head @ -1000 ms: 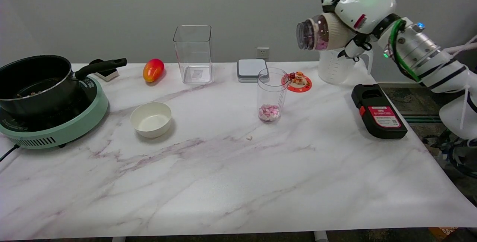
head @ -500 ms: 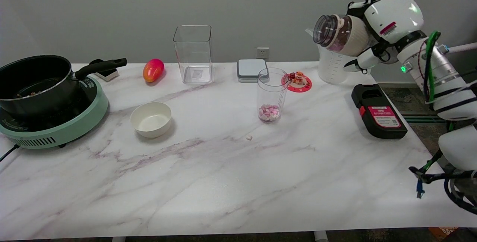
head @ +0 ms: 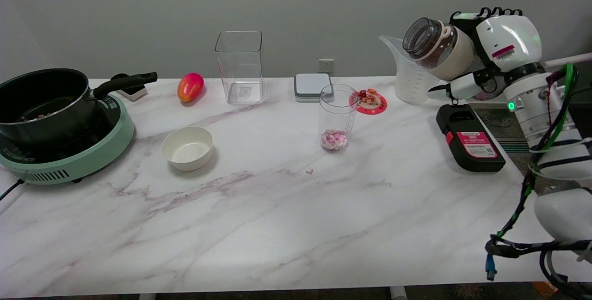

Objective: Place the bottle onto the table.

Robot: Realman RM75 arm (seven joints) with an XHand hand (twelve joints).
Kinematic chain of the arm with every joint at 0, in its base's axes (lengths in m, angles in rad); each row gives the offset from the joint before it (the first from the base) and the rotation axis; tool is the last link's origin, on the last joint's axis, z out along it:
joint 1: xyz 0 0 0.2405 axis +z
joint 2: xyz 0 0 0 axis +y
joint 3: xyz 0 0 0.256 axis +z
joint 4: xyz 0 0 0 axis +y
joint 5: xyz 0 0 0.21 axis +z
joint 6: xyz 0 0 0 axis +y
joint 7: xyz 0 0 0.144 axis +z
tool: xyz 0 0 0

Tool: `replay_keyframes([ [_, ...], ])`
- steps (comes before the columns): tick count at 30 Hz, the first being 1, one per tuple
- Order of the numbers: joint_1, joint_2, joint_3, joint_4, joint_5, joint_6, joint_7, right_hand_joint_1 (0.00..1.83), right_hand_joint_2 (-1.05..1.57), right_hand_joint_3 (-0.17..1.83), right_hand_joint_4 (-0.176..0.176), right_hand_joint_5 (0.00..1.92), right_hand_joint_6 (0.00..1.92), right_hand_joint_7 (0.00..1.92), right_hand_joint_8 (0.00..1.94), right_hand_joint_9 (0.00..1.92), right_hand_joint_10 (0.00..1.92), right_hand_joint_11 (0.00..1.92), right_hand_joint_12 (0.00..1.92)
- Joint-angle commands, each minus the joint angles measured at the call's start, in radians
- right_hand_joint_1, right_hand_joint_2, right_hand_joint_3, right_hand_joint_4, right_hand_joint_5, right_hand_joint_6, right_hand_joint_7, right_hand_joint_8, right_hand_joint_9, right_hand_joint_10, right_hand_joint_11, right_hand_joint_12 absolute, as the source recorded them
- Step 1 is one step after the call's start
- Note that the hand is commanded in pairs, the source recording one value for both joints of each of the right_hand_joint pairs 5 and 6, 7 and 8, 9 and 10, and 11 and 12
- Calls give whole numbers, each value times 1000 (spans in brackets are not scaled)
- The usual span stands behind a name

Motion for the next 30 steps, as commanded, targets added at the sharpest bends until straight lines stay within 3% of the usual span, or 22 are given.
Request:
replay_keyframes([
  [1,-48,-53,-268,-107,567,307,-280,1238,1571,284,0,1920,1920,1915,1915,1762,1762,1580,1580],
  [6,-15,-35,-450,-121,731,411,-328,1238,1571,287,0,1920,1920,1916,1916,1762,1762,1581,1581],
  [14,47,-6,-618,-164,864,486,-335,1239,1571,285,0,1920,1920,1917,1917,1765,1765,1584,1584],
  [30,59,-24,-830,-238,990,693,-223,1235,1571,274,0,1920,1920,1920,1920,1779,1779,1604,1604],
])
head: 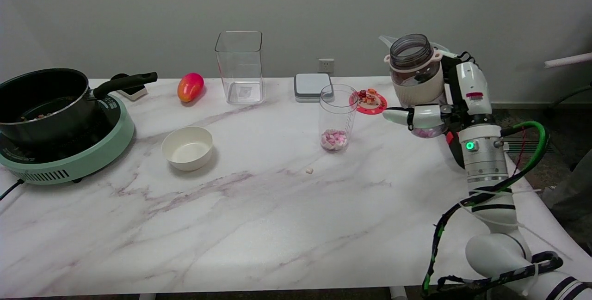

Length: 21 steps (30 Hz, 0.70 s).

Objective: Place the bottle onto the table.

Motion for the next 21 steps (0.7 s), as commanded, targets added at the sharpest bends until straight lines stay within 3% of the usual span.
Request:
replay_keyframes([
  [1,25,-9,-282,-107,208,258,76,1235,1571,273,0,1920,1920,1920,1920,1780,1780,1606,1606],
  [14,35,-99,-315,-310,164,356,335,1231,1571,265,0,1920,1920,1920,1920,1790,1790,1624,1624],
  [15,32,-101,-335,-302,166,372,365,1231,1571,265,0,1920,1920,1920,1920,1790,1790,1624,1624],
  [16,13,-108,-445,-193,177,464,433,1231,1571,265,0,1920,1920,1920,1920,1791,1791,1624,1624],
  [17,34,-99,-325,-338,162,360,392,1231,1571,265,0,1920,1920,1920,1920,1791,1791,1624,1624],
  [21,35,-102,-327,-354,162,353,430,1226,1571,265,0,1920,1920,1920,1920,1793,1793,1627,1627],
])
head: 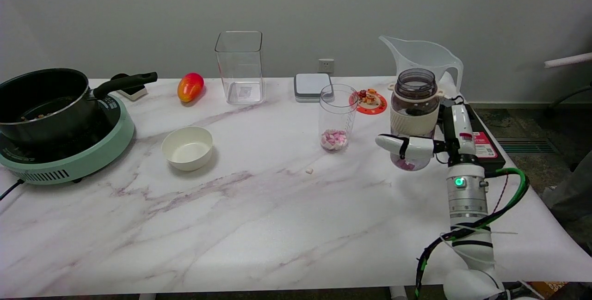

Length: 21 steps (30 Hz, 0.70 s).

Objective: Place the bottle onto the table.

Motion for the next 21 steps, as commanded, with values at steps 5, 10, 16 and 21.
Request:
replay_keyframes([
  [5,32,-50,-85,-192,-1,85,301,1222,1571,266,0,1920,1920,1920,1920,1794,1794,1627,1627],
  [10,54,-55,-86,-209,-29,65,329,1224,1571,264,0,1920,1920,1920,1920,1795,1795,1628,1628],
  [16,79,-80,-88,-238,-72,46,352,1223,1571,264,0,1920,1920,1920,1920,1797,1797,1634,1634],
  [21,91,-92,-87,-254,-101,46,358,1222,1571,263,0,1920,1920,1920,1920,1799,1799,1639,1639],
])
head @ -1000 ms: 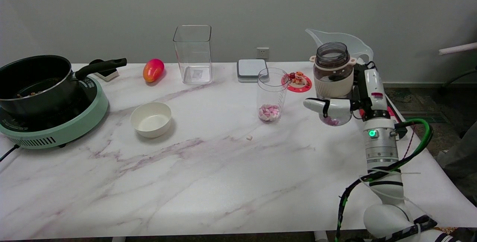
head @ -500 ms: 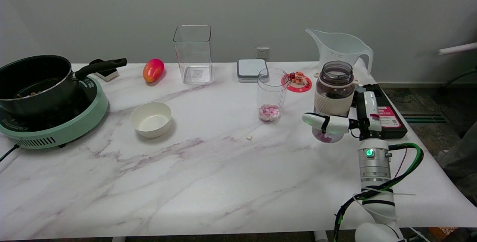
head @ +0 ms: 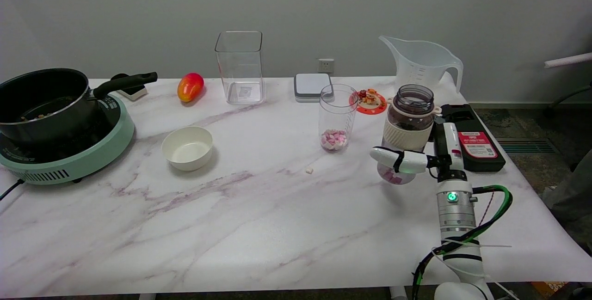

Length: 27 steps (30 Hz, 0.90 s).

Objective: Place the bottle onto the table.

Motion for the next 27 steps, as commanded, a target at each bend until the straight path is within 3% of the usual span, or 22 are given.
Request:
replay_keyframes([
  [1,55,-45,-17,-89,-87,-14,109,1223,1571,262,0,1920,1920,1920,1920,1799,1799,1640,1640],
  [27,64,-44,-3,-37,-98,-35,102,1234,1571,247,0,1920,1920,1920,1920,1831,1831,1702,1702],
])
